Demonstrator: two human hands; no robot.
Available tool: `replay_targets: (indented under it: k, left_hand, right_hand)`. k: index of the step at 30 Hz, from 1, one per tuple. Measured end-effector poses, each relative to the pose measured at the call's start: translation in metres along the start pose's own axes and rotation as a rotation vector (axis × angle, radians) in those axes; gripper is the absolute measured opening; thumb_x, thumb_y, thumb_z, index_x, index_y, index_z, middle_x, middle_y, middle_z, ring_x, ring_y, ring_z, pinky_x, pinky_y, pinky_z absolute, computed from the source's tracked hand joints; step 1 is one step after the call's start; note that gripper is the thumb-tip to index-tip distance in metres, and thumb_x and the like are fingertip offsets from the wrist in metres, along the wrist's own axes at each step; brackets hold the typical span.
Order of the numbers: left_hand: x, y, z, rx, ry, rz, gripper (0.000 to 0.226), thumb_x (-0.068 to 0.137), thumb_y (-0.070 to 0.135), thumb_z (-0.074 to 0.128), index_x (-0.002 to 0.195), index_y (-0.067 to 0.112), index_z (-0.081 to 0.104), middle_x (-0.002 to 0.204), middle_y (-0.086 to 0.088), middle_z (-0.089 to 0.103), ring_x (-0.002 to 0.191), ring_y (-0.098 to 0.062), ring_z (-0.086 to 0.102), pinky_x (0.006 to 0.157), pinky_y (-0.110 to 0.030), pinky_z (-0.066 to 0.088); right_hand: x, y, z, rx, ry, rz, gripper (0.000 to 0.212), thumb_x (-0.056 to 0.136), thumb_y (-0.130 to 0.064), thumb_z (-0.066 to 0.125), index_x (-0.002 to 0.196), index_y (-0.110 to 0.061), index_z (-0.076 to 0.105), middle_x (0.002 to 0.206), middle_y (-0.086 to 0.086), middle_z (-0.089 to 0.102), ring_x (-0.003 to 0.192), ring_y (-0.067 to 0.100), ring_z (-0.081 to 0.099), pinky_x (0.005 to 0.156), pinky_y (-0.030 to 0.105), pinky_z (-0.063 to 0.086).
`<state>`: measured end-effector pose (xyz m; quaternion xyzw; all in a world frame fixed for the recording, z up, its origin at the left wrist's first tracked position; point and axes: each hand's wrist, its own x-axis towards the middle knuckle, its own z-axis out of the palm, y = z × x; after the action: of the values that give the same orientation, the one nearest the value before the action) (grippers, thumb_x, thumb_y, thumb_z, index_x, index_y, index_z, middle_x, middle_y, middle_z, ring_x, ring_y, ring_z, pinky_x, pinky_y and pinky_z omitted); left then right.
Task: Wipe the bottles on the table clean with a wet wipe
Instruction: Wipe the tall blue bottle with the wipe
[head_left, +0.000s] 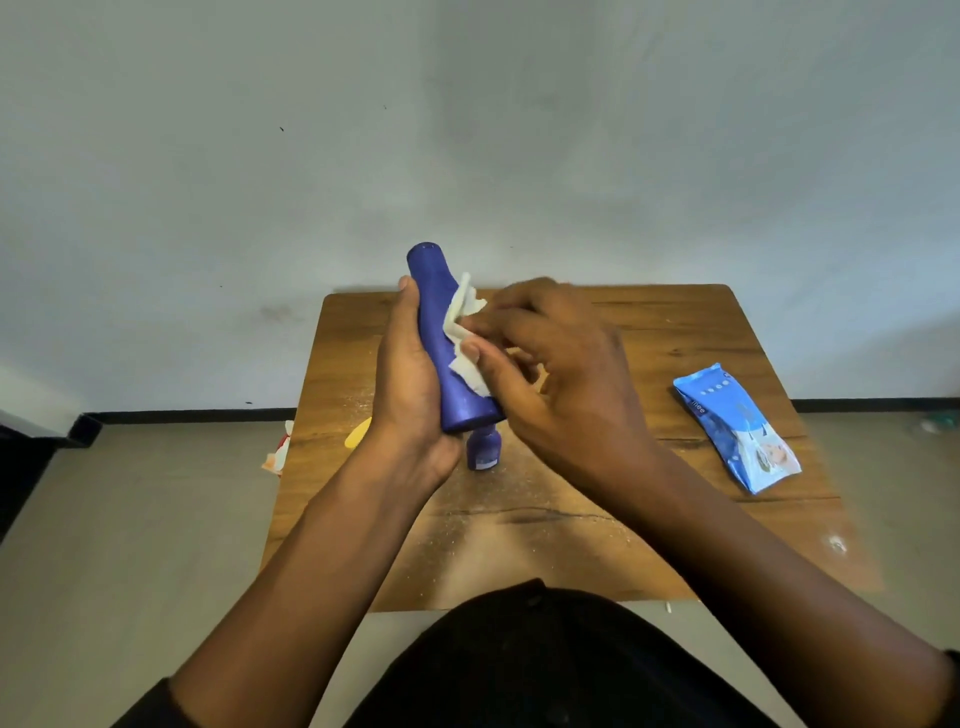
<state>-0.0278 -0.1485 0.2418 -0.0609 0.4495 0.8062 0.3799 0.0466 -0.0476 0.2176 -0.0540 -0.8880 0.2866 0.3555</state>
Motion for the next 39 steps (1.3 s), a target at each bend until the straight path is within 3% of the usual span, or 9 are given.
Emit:
replay_targets:
  k: [2, 6, 15, 20, 22, 24, 28, 34, 39]
  left_hand:
    - [0.004, 0.006, -0.002, -0.031, 0.045, -0.01, 0.061, 0.103, 0.064, 0.038, 0.089, 0.011, 0.065, 0.077, -0.007, 0.066, 0.068, -0.02, 0.071, 0.063, -0.028, 0.059]
    - [0.005, 0.011, -0.006, -0.104, 0.079, -0.072, 0.065, 0.101, 0.069, 0.037, 0.095, 0.008, 0.061, 0.079, -0.014, 0.068, 0.085, -0.034, 0.076, 0.083, -0.04, 0.061]
    - [0.003, 0.015, -0.001, -0.245, 0.124, -0.199, 0.064, 0.108, 0.056, 0.03, 0.107, 0.001, 0.062, 0.071, -0.015, 0.071, 0.054, -0.024, 0.069, 0.05, -0.022, 0.055]
    - [0.001, 0.014, -0.002, -0.34, 0.064, -0.265, 0.075, 0.104, 0.062, 0.043, 0.096, -0.008, 0.069, 0.094, -0.011, 0.067, 0.079, -0.025, 0.074, 0.064, -0.038, 0.066]
    - [0.0, 0.015, -0.003, -0.327, 0.057, -0.254, 0.078, 0.106, 0.058, 0.043, 0.084, -0.011, 0.072, 0.082, -0.013, 0.068, 0.067, -0.023, 0.073, 0.058, -0.031, 0.064]
    - [0.0, 0.019, -0.005, -0.277, 0.066, -0.237, 0.069, 0.108, 0.055, 0.038, 0.099, -0.006, 0.068, 0.08, -0.014, 0.07, 0.06, -0.024, 0.072, 0.06, -0.028, 0.061]
    - [0.008, 0.025, -0.011, -0.35, 0.125, -0.198, 0.054, 0.109, 0.05, 0.041, 0.128, 0.002, 0.059, 0.099, -0.011, 0.069, 0.09, -0.023, 0.071, 0.085, -0.032, 0.057]
    - [0.008, 0.027, 0.0, -0.433, 0.099, -0.178, 0.06, 0.111, 0.047, 0.036, 0.104, -0.008, 0.058, 0.077, -0.017, 0.066, 0.054, -0.03, 0.07, 0.051, -0.037, 0.061]
    - [0.014, 0.022, 0.004, -0.498, 0.047, -0.17, 0.067, 0.108, 0.06, 0.035, 0.116, -0.004, 0.054, 0.108, -0.018, 0.067, 0.089, -0.039, 0.074, 0.069, -0.053, 0.064]
  right_hand:
    - [-0.011, -0.012, 0.004, 0.017, -0.051, -0.061, 0.022, 0.097, -0.019, 0.073, 0.116, -0.008, 0.078, 0.114, 0.008, 0.069, 0.104, 0.02, 0.061, 0.094, 0.023, 0.046]
    - [-0.024, -0.021, 0.01, -0.041, -0.073, -0.249, 0.019, 0.095, -0.004, 0.075, 0.113, -0.001, 0.077, 0.116, 0.017, 0.071, 0.107, 0.031, 0.065, 0.101, 0.031, 0.043]
    - [-0.023, -0.005, 0.003, -0.02, 0.063, -0.155, 0.018, 0.093, -0.001, 0.076, 0.111, 0.0, 0.078, 0.11, 0.014, 0.074, 0.108, 0.023, 0.065, 0.096, 0.021, 0.044]
    - [-0.019, -0.016, 0.009, -0.041, -0.043, -0.336, 0.026, 0.089, 0.014, 0.067, 0.11, 0.002, 0.078, 0.11, 0.019, 0.073, 0.107, 0.031, 0.064, 0.112, 0.035, 0.043]
    - [-0.016, -0.012, 0.004, -0.068, -0.037, -0.352, 0.025, 0.091, 0.01, 0.069, 0.112, -0.001, 0.078, 0.112, 0.017, 0.073, 0.11, 0.033, 0.066, 0.109, 0.038, 0.045]
    - [-0.016, -0.004, -0.002, -0.08, 0.03, -0.311, 0.02, 0.091, 0.005, 0.074, 0.11, -0.001, 0.078, 0.111, 0.015, 0.075, 0.106, 0.032, 0.068, 0.099, 0.033, 0.047]
    - [-0.018, 0.008, -0.009, -0.062, 0.128, -0.177, 0.015, 0.095, -0.007, 0.074, 0.109, -0.002, 0.079, 0.106, 0.012, 0.076, 0.098, 0.025, 0.068, 0.088, 0.026, 0.047]
    - [-0.017, -0.002, -0.003, -0.008, 0.204, -0.137, 0.011, 0.093, -0.005, 0.078, 0.104, -0.003, 0.08, 0.105, 0.011, 0.076, 0.092, 0.025, 0.07, 0.078, 0.037, 0.054]
    - [-0.021, -0.021, 0.01, 0.03, 0.114, -0.184, 0.016, 0.092, 0.006, 0.072, 0.104, 0.0, 0.08, 0.097, 0.018, 0.07, 0.084, 0.029, 0.066, 0.074, 0.037, 0.053]
